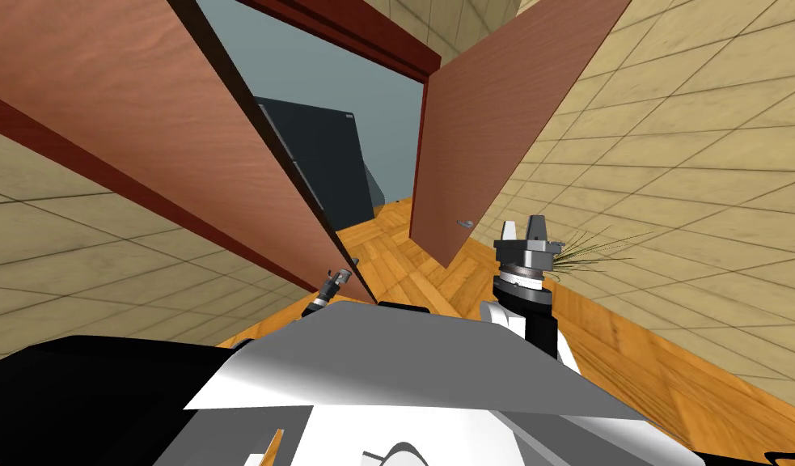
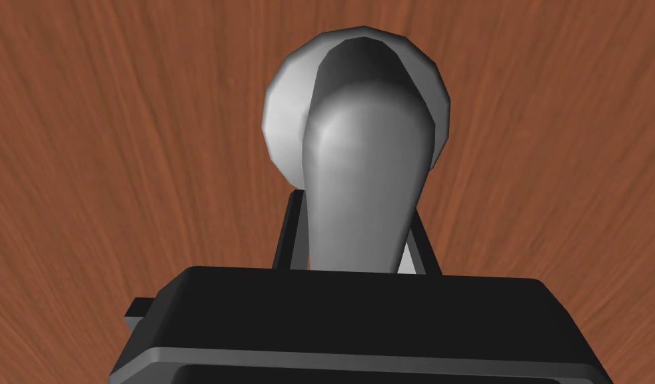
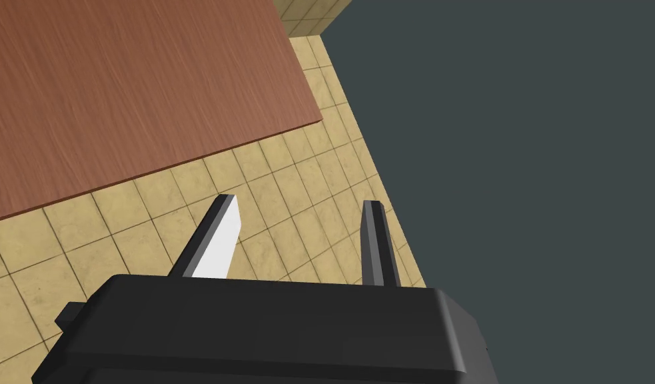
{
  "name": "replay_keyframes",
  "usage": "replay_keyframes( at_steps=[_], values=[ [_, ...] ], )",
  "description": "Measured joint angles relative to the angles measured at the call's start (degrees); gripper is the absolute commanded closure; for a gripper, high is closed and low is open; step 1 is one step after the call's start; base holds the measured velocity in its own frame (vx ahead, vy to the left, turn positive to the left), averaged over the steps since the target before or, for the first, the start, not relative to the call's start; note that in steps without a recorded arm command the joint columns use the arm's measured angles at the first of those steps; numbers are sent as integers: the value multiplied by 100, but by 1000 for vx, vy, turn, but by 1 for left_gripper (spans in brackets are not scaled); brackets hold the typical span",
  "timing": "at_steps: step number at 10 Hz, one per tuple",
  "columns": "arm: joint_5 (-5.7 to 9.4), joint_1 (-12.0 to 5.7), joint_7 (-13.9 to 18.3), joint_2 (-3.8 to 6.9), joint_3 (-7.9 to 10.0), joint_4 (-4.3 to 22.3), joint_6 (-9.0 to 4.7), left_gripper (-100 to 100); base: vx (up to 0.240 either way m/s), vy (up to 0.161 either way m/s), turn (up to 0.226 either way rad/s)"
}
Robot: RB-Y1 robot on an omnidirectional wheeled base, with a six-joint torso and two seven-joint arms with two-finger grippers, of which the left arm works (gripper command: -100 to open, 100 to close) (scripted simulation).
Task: Pull the door open
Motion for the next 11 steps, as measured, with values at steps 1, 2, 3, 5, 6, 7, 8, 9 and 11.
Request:
replay_keyframes(
  at_steps=[1, 2, 3, 5, 6, 7, 8, 9, 11],
  values=[
    [0, 6, 0, 15, 8, 120, -87, 100, -142, 41, -184],
    [-5, 5, 21, 54, 14, 224, -187, 100, -70, 26, -49],
    [-8, 5, 27, 55, 12, 238, -204, 100, -124, 52, -150],
    [124, -84, -35, 50, -74, 195, -83, 100, -216, 65, -169],
    [203, -44, -77, 43, -120, 0, 43, 100, -214, 67, -139],
    [277, -108, -126, 29, -181, 11, 113, 100, -213, 50, -155],
    [360, -113, -178, 24, -230, -61, 203, 100, -219, 54, -147],
    [447, -146, -232, 15, -285, -91, 282, 100, -212, 83, -150],
    [597, -172, -334, -22, -400, -216, 457, 100, -166, 64, -141]
  ],
)
